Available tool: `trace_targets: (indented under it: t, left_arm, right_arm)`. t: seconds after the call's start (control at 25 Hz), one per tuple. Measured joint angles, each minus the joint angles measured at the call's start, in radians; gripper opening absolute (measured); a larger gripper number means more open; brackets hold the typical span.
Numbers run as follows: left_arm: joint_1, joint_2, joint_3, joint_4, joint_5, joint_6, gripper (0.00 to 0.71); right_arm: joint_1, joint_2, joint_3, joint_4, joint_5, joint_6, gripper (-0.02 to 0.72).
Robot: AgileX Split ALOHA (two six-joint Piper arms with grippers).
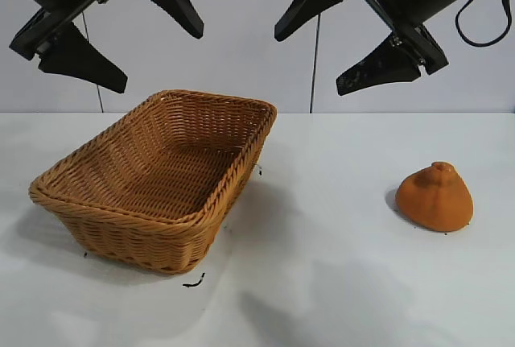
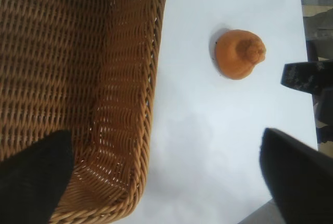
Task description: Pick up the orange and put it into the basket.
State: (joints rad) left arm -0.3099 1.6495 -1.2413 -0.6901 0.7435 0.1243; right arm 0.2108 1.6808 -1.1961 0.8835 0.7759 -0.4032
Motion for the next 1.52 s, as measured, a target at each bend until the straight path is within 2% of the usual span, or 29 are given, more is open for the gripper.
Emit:
trace_targets:
  t: [1.16, 1.28, 1.52]
  left_arm:
    - [0.0, -0.017, 0.0, 0.003, 0.001, -0.002, 0.696]
    - [0.0, -0.067, 0.0, 0.039, 0.017, -0.049, 0.696]
    - [-0.014, -0.182, 0.011, 0.168, 0.113, -0.264, 0.696]
  right_arm:
    - [0.0, 0.0, 0.0, 0.0, -0.001, 0.0, 0.61]
    - [0.0, 0.0, 0.0, 0.0, -0.001, 0.0, 0.61]
    - [0.0, 0.0, 0.0, 0.0, -0.001, 0.0, 0.61]
